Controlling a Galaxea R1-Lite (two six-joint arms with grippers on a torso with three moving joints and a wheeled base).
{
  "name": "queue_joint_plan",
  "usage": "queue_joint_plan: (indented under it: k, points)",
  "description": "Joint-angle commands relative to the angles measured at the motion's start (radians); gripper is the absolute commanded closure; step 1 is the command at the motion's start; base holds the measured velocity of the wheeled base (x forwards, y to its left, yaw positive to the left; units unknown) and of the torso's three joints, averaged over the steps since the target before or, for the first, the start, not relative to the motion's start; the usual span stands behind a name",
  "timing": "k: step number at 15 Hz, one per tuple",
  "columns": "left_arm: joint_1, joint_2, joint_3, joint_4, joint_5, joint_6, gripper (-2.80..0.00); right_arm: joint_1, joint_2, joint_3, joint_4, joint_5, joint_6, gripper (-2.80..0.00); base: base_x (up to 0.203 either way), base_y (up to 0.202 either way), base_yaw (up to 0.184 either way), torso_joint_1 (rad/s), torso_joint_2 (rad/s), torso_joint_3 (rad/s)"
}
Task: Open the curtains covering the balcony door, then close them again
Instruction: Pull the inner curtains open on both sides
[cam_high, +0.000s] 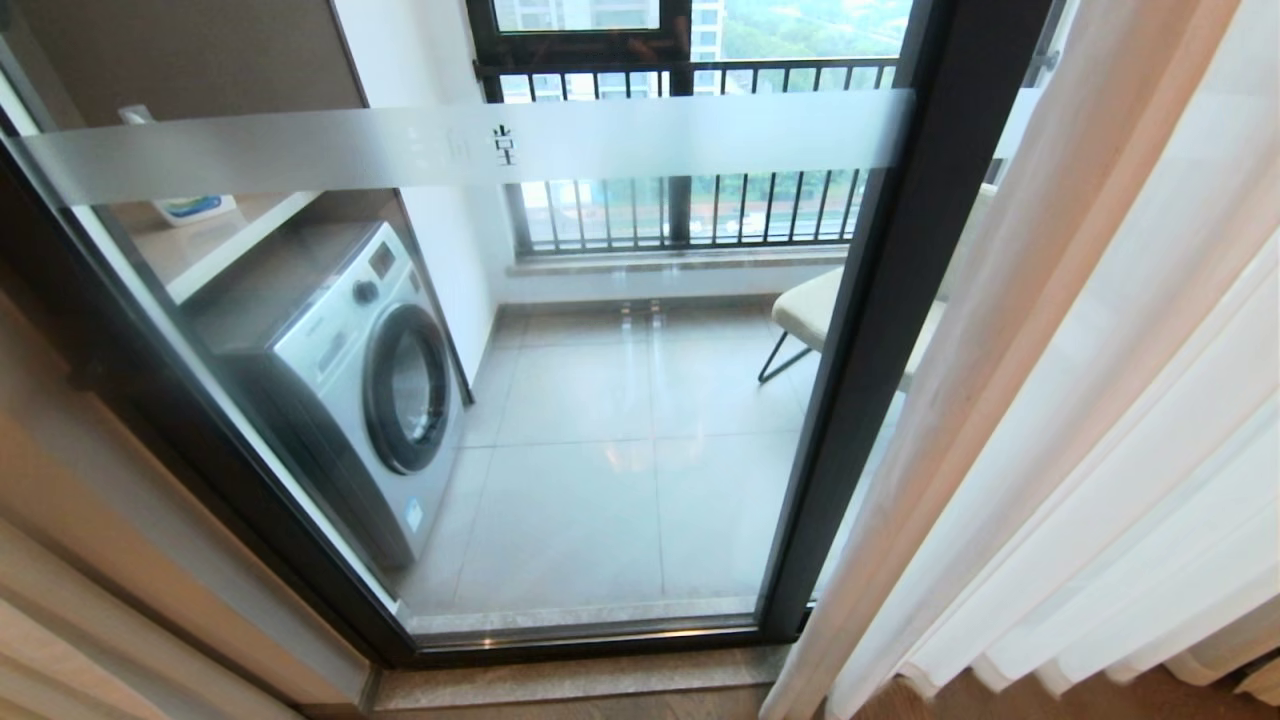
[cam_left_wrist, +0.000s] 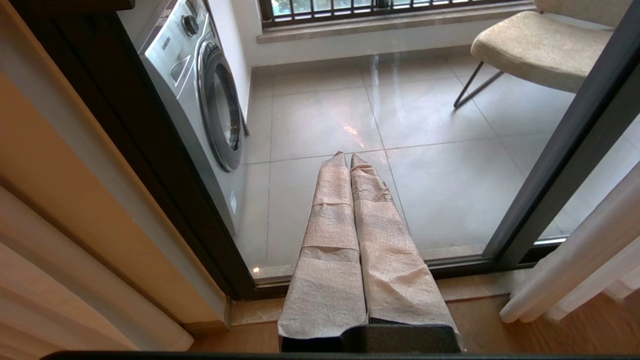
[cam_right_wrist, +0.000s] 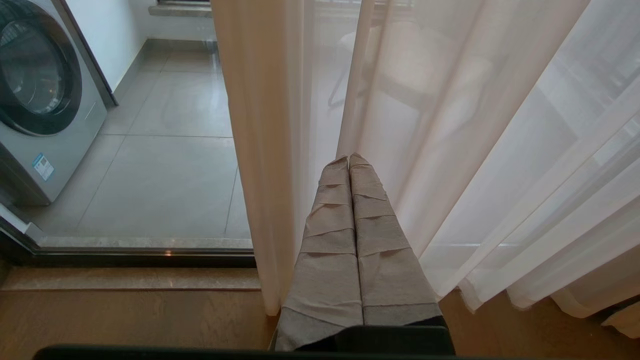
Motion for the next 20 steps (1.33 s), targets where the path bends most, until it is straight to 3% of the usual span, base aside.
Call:
queue_joint_plan:
  k: [1,20]
  points:
    - [0.0,-0.001,0.0,-0.001,0.0,0.001,0.0,0.0,0.001,0.0,0.0,0.0,-0.002,0.0,0.0,0.0,0.0,0.0,0.0,0.0]
    - [0.0,-0.001,0.0,-0.001,0.0,0.001,0.0,0.001,0.046,-0.028,-0.021,0.015,-0.009,0.0,0.0,0.0,0.0,0.0,0.0,0.0]
